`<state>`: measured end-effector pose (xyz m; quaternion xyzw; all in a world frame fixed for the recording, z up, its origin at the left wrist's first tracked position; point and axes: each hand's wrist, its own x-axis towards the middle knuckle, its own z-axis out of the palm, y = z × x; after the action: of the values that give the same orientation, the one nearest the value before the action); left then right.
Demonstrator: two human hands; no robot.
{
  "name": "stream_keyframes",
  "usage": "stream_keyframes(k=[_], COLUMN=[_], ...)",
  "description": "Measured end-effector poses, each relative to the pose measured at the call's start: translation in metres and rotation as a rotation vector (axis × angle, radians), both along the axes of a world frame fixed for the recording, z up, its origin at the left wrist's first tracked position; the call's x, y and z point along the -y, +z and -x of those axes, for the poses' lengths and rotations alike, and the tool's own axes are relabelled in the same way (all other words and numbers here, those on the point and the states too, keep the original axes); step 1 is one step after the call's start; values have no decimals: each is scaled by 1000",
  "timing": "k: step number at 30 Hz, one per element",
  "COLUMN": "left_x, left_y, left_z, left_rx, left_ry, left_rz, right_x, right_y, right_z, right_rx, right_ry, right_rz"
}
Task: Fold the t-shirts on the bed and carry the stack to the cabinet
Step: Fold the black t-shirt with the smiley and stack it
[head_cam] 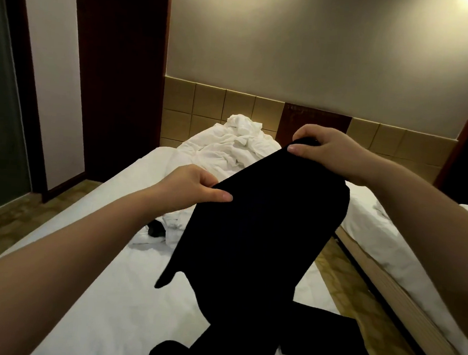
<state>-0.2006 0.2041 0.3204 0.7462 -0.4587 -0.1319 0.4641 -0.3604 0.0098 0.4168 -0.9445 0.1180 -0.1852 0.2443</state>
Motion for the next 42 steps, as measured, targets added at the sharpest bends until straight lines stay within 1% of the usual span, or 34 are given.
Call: stream_keyframes(k=[2, 4, 7, 8, 10, 12, 14, 16, 18, 19, 21, 22, 23, 24, 25, 26, 27, 28, 29, 30, 31, 32, 33, 34, 35, 36, 37, 38, 39, 40, 41, 42], left_x=[1, 3, 7, 8, 8, 7, 6, 7, 8, 9, 10, 10, 10, 11, 10, 8, 4, 1, -2, -4, -5, -4, -3, -3, -3, -6, -11, -15, -18, -20, -19, -19], left_y=[-12, -25, -37, -37, -34, -25, -16, -6, 10, 22, 52, 68, 82, 92, 97, 99, 101, 105, 112, 119, 126, 132, 134, 132, 125, 119, 115, 117, 120, 122, 122, 119], left_z=[4, 8, 9, 7, 4, 2, 0, -2, -6, -9, -12, -13, -14, -16, -18, -20, -21, -22, -23, -22, -22, -22, -24, -28, -31, -36, -39, -41, -40, -36, -34, -33], left_rx=[-37, -83, -162, -174, -161, -112, -14, 167, 350, 431, 579, 614, 606, 570, 524, 477, 456, 478, 538, 624, 703, 751, 813, 906, 989, 1019, 978, 909, 859, 855, 893, 946], left_ry=[-9, -15, 14, 26, 42, 43, 53, 99, 167, 203, 283, 298, 283, 248, 205, 172, 162, 173, 198, 237, 281, 309, 317, 298, 256, 228, 231, 263, 295, 302, 281, 254], left_rz=[21, 72, 169, 183, 187, 182, 163, 138, 169, 209, 301, 324, 325, 302, 258, 210, 190, 200, 241, 299, 369, 427, 433, 367, 277, 209, 204, 249, 323, 371, 363, 306], right_x=[-1, -2, -1, 0, 3, 8, 13, 17, 16, 12, 7, 5, 2, 1, 0, -2, -4, -6, -8, -11, -13, -14, -15, -17, -19, -19, -16, -14, -17, -17, -18, -21], right_y=[5, 9, 13, 14, 14, 13, 13, 13, 14, 17, 27, 36, 44, 52, 56, 58, 59, 61, 65, 73, 84, 92, 96, 96, 90, 81, 73, 72, 76, 80, 83, 83], right_z=[2, 4, 9, 12, 18, 20, 19, 18, 15, 13, 6, 3, 3, 4, 7, 11, 16, 19, 21, 20, 19, 16, 12, 8, 2, -4, -8, -10, -8, -6, -6, -6], right_rx=[-27, -99, -335, -429, -617, -723, -689, -594, -467, -353, -33, 131, 253, 300, 256, 90, -142, -339, -437, -418, -290, -98, 90, 197, 163, 15, -72, -43, 85, 234, 276, 166], right_ry=[7, 19, 30, 27, -9, -39, -73, -92, -59, -46, -67, -80, -70, -42, -30, -34, -52, -63, -72, -90, -126, -173, -193, -185, -157, -126, -89, -86, -109, -135, -147, -145], right_rz=[-44, -112, -200, -199, -126, -44, -21, -65, -97, -74, 33, 25, -46, -95, -93, -72, -58, -54, -18, 63, 170, 282, 376, 434, 511, 604, 682, 746, 735, 687, 643, 620])
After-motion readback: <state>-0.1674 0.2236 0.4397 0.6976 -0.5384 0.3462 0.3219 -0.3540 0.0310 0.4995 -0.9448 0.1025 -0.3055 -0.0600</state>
